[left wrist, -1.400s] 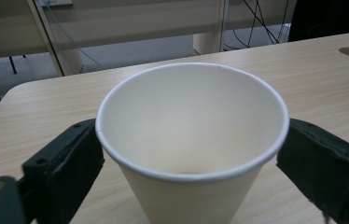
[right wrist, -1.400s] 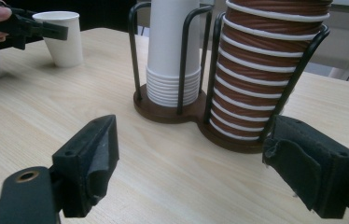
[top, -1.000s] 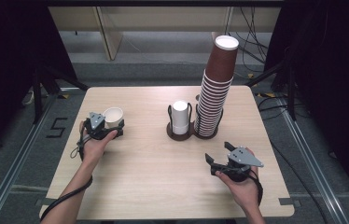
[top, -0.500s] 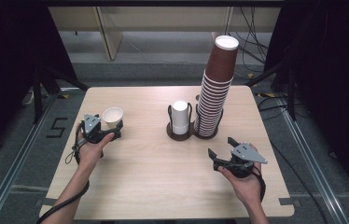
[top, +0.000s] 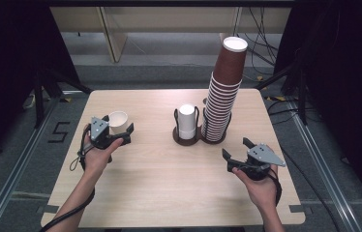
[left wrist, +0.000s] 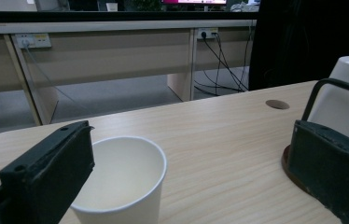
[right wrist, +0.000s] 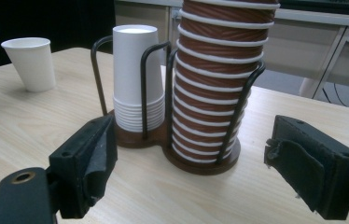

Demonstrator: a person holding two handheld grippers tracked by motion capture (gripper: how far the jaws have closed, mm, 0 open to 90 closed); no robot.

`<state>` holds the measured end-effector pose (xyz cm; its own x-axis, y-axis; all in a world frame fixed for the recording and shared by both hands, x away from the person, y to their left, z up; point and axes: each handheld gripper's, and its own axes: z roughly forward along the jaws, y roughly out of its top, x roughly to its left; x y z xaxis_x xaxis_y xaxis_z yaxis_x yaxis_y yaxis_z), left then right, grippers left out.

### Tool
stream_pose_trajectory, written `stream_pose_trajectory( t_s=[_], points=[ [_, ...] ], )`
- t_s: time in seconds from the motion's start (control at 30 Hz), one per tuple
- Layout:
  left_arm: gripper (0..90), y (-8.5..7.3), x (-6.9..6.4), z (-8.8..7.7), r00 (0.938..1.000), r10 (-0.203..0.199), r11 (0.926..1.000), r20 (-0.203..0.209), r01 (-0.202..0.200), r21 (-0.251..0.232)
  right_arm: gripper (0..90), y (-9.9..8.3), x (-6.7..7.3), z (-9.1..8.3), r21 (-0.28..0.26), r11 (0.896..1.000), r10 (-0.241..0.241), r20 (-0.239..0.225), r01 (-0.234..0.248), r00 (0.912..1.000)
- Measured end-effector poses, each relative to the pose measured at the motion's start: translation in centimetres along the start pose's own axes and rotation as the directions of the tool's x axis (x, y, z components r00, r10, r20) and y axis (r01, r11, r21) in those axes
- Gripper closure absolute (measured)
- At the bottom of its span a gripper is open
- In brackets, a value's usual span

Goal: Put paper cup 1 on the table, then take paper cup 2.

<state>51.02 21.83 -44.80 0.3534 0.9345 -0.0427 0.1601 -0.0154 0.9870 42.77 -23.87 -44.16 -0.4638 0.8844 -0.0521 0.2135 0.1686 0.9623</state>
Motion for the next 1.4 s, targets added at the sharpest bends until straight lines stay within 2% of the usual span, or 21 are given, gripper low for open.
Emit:
stream_pose_trajectory(
  t_s=[0.27,0.43,0.63,0.8,1.0,1.1,1.17,1.23,1.27,1.3,1.33,1.37,1.4],
  points=[
    [0.0,0.7,-0.9,-0.3,0.9997,0.005,0.9999,0.023,-0.005,-0.013,16.2,0.4,-0.3,0.0,-0.007,1.000,0.017,0.006,-0.017,0.9998],
    [0.0,0.9,-1.2,-0.4,0.9995,0.007,0.9998,0.031,-0.006,-0.020,16.2,0.5,-0.4,0.3,-0.005,1.000,0.008,0.002,-0.008,1.0000],
    [0.6,1.6,-2.3,-0.6,0.9963,0.017,0.9990,0.084,-0.013,-0.042,16.8,1.6,-0.6,0.4,-0.028,1.000,0.006,0.001,-0.006,1.0000],
    [4.8,2.4,-3.8,-0.5,0.9904,0.035,0.9965,0.134,-0.025,-0.080,17.4,3.2,-0.7,0.3,-0.048,0.999,0.010,0.009,-0.009,0.9999],
    [3.5,3.8,-6.0,0.2,0.9765,0.061,0.9914,0.207,-0.035,-0.126,18.6,5.6,-0.9,0.2,-0.101,0.995,0.011,0.022,-0.009,0.9997],
    [4.4,4.6,-7.2,0.7,0.9660,0.066,0.9883,0.250,-0.029,-0.150,18.6,6.8,-1.0,0.3,-0.131,0.991,-0.003,0.032,0.007,0.9995],
    [5.2,4.9,-7.8,1.0,0.9592,0.064,0.9881,0.275,-0.022,-0.152,18.6,7.5,-1.0,0.3,-0.138,0.990,0.003,0.035,0.001,0.9994],
    [5.2,5.3,-8.4,1.3,0.9533,0.085,0.9871,0.290,-0.042,-0.154,18.6,8.2,-1.1,0.3,-0.139,0.990,-0.005,0.044,0.011,0.9990],
    [5.2,5.5,-8.8,1.5,0.9492,0.090,0.9864,0.302,-0.043,-0.159,18.6,8.5,-1.1,0.3,-0.137,0.991,0.008,0.046,-0.001,0.9989],
    [5.2,5.7,-9.1,1.7,0.9464,0.095,0.9860,0.309,-0.047,-0.160,18.5,8.8,-1.2,0.4,-0.146,0.989,-0.006,0.052,0.014,0.9986],
    [5.1,5.9,-9.4,1.8,0.9430,0.109,0.9850,0.315,-0.060,-0.161,18.6,9.1,-1.2,0.5,-0.138,0.990,0.005,0.047,0.002,0.9989],
    [5.1,6.1,-9.7,2.0,0.9408,0.111,0.9843,0.320,-0.060,-0.166,18.6,9.4,-1.3,0.6,-0.137,0.991,-0.005,0.054,0.012,0.9985],
    [5.1,6.3,-10.0,2.1,0.9384,0.108,0.9846,0.328,-0.056,-0.166,18.4,9.7,-1.3,0.7,-0.149,0.989,0.007,0.061,0.003,0.9981]
  ],
)
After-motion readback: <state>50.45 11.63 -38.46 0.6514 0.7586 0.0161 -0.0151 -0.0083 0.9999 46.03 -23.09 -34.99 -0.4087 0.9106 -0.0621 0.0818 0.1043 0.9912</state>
